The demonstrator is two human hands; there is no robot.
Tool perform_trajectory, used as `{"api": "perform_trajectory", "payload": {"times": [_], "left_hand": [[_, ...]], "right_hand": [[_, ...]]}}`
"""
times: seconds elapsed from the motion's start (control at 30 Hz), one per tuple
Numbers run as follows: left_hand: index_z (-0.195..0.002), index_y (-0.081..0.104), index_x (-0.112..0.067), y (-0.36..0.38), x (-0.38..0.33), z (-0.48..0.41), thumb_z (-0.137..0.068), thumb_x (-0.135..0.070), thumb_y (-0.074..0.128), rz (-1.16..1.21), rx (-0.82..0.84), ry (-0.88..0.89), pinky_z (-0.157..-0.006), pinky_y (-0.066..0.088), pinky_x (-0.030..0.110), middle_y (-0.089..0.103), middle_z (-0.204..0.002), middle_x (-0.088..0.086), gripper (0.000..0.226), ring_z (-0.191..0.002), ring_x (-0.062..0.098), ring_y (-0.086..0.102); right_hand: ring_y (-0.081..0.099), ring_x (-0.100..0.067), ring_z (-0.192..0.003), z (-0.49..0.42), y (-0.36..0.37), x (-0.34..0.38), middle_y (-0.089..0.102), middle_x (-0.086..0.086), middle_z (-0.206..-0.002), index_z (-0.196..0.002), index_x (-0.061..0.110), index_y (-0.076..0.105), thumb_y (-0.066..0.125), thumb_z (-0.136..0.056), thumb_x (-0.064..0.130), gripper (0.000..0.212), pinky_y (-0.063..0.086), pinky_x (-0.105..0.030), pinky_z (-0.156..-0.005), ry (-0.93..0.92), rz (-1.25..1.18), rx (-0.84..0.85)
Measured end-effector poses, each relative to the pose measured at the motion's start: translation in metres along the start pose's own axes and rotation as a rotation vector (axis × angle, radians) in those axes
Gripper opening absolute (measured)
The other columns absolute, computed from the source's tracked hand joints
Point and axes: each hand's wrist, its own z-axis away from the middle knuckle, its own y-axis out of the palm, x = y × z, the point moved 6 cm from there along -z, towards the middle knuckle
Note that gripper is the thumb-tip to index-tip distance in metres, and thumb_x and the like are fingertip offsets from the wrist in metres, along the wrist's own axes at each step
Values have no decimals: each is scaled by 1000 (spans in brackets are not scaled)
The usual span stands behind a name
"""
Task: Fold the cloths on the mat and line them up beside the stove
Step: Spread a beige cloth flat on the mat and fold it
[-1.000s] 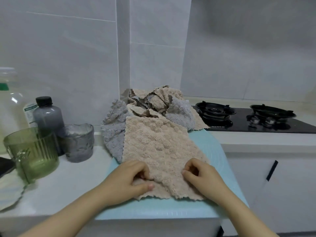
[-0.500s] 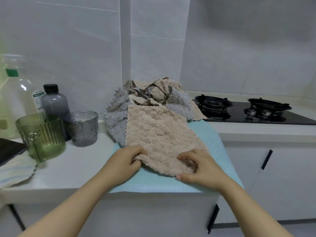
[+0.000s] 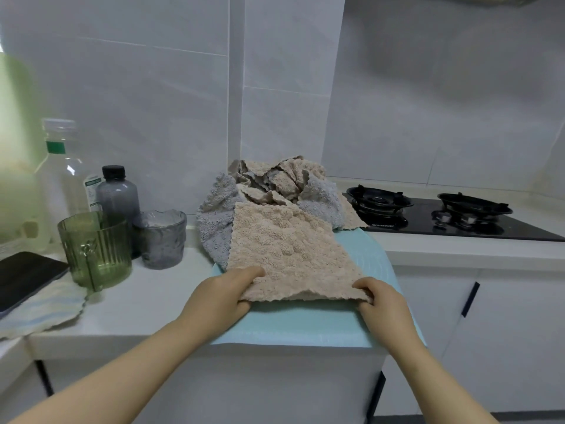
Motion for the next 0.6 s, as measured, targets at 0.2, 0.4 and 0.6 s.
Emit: {"api": "perform_trajectory", "payload": {"times": [0.2, 0.4, 0.6], "left_hand": [[-99, 72, -25, -29, 14, 10, -60, -43, 48, 201, -10, -175, -79, 43, 17, 69, -94, -23, 50, -94, 7, 63], [-63, 66, -56, -57, 22, 12, -74, 2, 67, 453, -22, -311, -62, 47, 13, 67, -68, -27, 58, -61, -6, 59], [-82, 73, -21, -67, 21, 17, -84, -12, 67, 700, -9, -384, -43, 31, 14, 53, -50, -6, 12, -43, 4, 38]], "right_hand": [[53, -11, -91, 11, -17, -5, 64, 10, -96, -100, 21, 69, 52, -82, -2, 34, 35, -19, -71, 43, -126, -28], [58, -1, -80, 19, -43, 10, 67, 15, -86, -77, 29, 65, 55, -87, 2, 30, 41, -6, -64, 38, -469, -112], [59, -16, -74, 21, -50, 10, 63, -8, -80, -84, 2, 68, 64, -85, 6, 6, 49, -19, -67, 112, -784, -33]]}}
